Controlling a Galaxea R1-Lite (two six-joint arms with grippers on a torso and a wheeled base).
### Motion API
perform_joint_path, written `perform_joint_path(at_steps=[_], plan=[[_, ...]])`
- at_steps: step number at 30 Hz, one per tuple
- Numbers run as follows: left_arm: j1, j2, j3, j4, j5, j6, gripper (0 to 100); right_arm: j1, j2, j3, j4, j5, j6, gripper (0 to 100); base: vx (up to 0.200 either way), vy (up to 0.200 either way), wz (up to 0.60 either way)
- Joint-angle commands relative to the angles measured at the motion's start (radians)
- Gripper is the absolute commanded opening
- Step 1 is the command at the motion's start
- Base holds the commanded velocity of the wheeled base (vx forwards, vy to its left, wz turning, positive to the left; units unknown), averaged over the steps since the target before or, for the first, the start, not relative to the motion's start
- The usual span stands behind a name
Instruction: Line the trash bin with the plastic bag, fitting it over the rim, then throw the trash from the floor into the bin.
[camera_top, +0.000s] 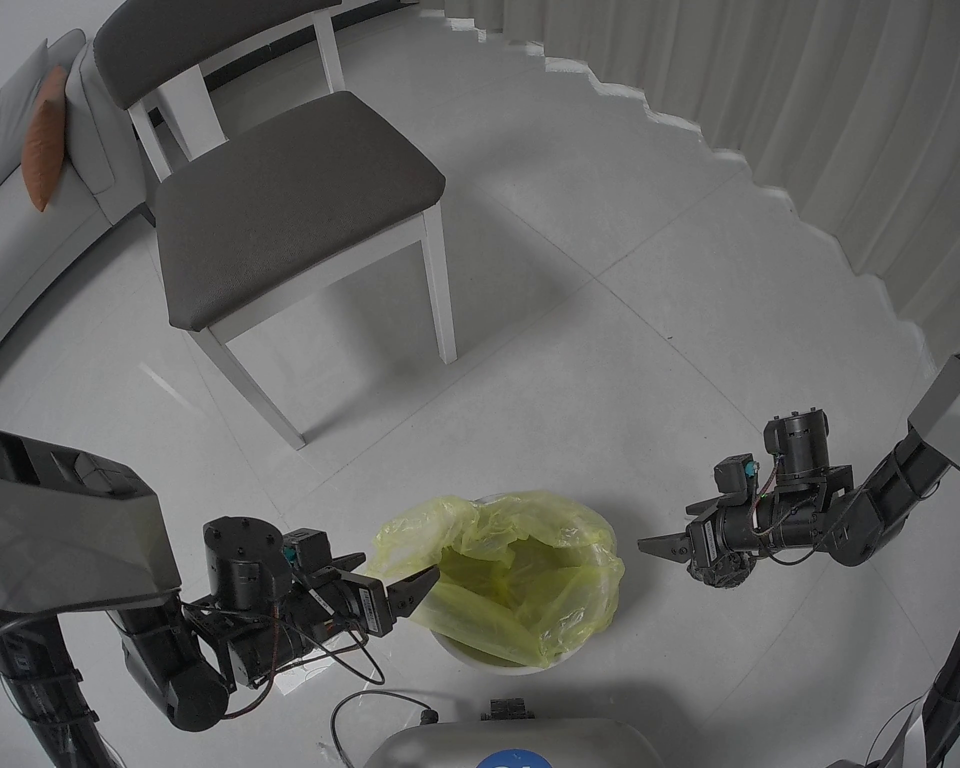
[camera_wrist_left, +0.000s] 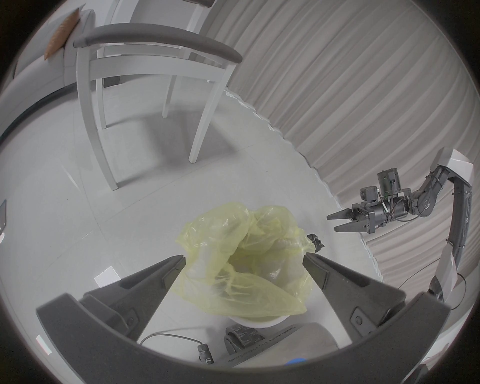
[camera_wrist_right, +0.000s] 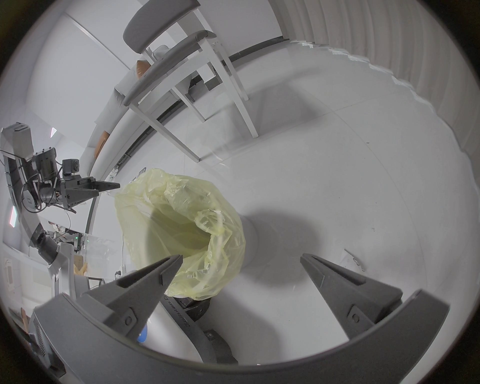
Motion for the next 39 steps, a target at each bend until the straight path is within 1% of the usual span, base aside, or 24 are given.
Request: perform_joint_path(at_steps=[1, 6, 9, 10, 13, 14, 15, 17, 19, 20, 21, 22, 25, 26, 27, 28, 29, 30, 32, 33, 37, 39], plan=[[0.008, 0.033, 0.029, -0.044, 0.000, -0.003, 100, 0.003, -0.004, -0.003, 0.000, 0.000, 0.000, 100, -0.200, 0.000, 0.00], [0.008, 0.088, 0.058, -0.132, 0.018, 0.007, 100, 0.004, -0.004, -0.005, -0.002, 0.000, -0.001, 100, 0.000, 0.000, 0.00], [0.000, 0.068, 0.066, -0.132, 0.037, 0.020, 100, 0.004, -0.019, 0.001, -0.002, 0.000, -0.001, 100, 0.000, 0.000, 0.00], [-0.001, 0.055, 0.070, -0.132, 0.050, 0.046, 100, 0.004, -0.035, 0.004, 0.000, 0.000, -0.001, 100, 0.000, 0.000, 0.00], [-0.006, 0.047, 0.067, -0.112, 0.055, 0.100, 100, 0.006, -0.056, 0.009, 0.003, 0.000, -0.003, 100, 0.000, 0.000, 0.00], [-0.008, 0.045, 0.066, -0.106, 0.055, 0.105, 100, 0.007, -0.056, 0.009, 0.005, 0.000, -0.003, 100, 0.000, 0.000, 0.00], [-0.031, 0.016, 0.052, -0.058, 0.058, 0.125, 100, 0.010, -0.070, 0.010, 0.006, 0.000, -0.003, 100, 0.000, 0.000, 0.00], [-0.044, -0.016, 0.041, -0.014, 0.058, 0.128, 100, 0.015, -0.084, 0.015, 0.008, 0.000, -0.003, 100, 0.000, 0.000, 0.00], [-0.063, -0.125, -0.014, 0.146, 0.041, 0.134, 100, 0.024, -0.128, 0.033, 0.008, 0.000, -0.003, 100, 0.000, 0.000, 0.00], [-0.063, -0.131, -0.020, 0.155, 0.040, 0.134, 100, 0.024, -0.130, 0.035, 0.008, 0.000, -0.003, 100, 0.000, 0.000, 0.00], [-0.066, -0.200, -0.085, 0.264, 0.012, 0.154, 100, 0.029, -0.162, 0.049, 0.008, 0.000, -0.003, 100, 0.000, 0.000, 0.00], [-0.070, -0.231, -0.118, 0.325, -0.005, 0.178, 100, 0.029, -0.179, 0.055, 0.009, 0.000, -0.003, 100, 0.000, 0.000, 0.00], [-0.083, -0.303, -0.241, 0.543, -0.025, 0.315, 100, 0.029, -0.243, 0.069, 0.017, 0.000, -0.001, 100, 0.000, 0.000, 0.00], [-0.092, -0.318, -0.275, 0.594, -0.025, 0.353, 100, 0.030, -0.260, 0.073, 0.021, 0.000, 0.000, 100, 0.000, 0.000, 0.00], [-0.095, -0.321, -0.279, 0.601, -0.026, 0.358, 100, 0.029, -0.265, 0.073, 0.021, 0.000, 0.000, 100, 0.000, 0.000, 0.00], [-0.124, -0.347, -0.339, 0.672, -0.026, 0.398, 100, 0.029, -0.306, 0.086, 0.037, 0.000, 0.005, 100, 0.000, 0.000, 0.00], [-0.126, -0.349, -0.345, 0.677, -0.025, 0.399, 100, 0.029, -0.311, 0.087, 0.038, 0.000, 0.005, 100, 0.000, 0.000, 0.00], [-0.155, -0.361, -0.394, 0.727, -0.022, 0.419, 100, 0.026, -0.361, 0.096, 0.057, -0.001, 0.014, 100, 0.000, 0.000, 0.00], [-0.176, -0.360, -0.422, 0.750, -0.022, 0.447, 100, 0.023, -0.409, 0.106, 0.074, 0.000, 0.029, 100, 0.000, 0.000, 0.00], [-0.187, -0.355, -0.424, 0.758, -0.025, 0.485, 100, 0.023, -0.440, 0.110, 0.081, 0.000, 0.043, 100, 0.000, 0.000, 0.00], [-0.189, -0.315, -0.417, 0.766, -0.034, 0.639, 100, 0.021, -0.530, 0.132, 0.092, -0.001, 0.114, 100, 0.000, 0.000, 0.00], [-0.184, -0.295, -0.424, 0.764, -0.065, 0.688, 100, 0.017, -0.564, 0.145, 0.092, -0.001, 0.137, 100, 0.000, 0.000, 0.00]])
